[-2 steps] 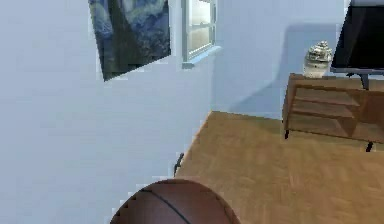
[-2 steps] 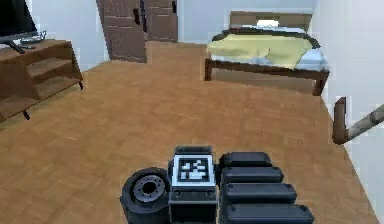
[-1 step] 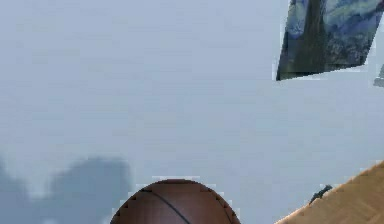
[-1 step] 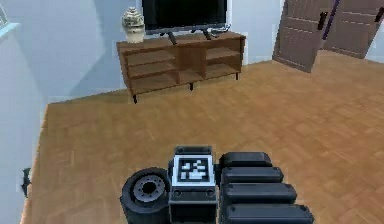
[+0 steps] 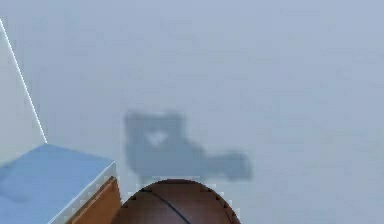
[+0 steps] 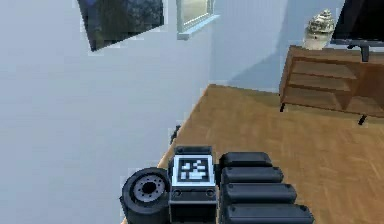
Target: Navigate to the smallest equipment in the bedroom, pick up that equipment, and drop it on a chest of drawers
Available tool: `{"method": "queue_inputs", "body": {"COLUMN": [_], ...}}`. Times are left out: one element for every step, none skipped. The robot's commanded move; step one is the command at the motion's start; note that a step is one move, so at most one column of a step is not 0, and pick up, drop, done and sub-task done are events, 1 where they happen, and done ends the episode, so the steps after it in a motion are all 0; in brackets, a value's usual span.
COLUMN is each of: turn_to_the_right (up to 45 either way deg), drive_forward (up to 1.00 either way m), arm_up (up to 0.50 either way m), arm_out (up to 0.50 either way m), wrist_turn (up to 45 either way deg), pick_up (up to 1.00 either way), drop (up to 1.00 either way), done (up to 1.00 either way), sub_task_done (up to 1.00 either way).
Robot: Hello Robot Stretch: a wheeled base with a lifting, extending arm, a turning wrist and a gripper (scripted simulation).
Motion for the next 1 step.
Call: {"method": "queue_inputs", "body": {"turn_to_the_right": [-45.0], "drive_forward": [0.00], "arm_up": [0.00], "arm_out": [0.00], "wrist_turn": [0.0], "pick_up": [0.00], "drop": [0.00], "done": [0.00], "sub_task_done": [0.00]}}
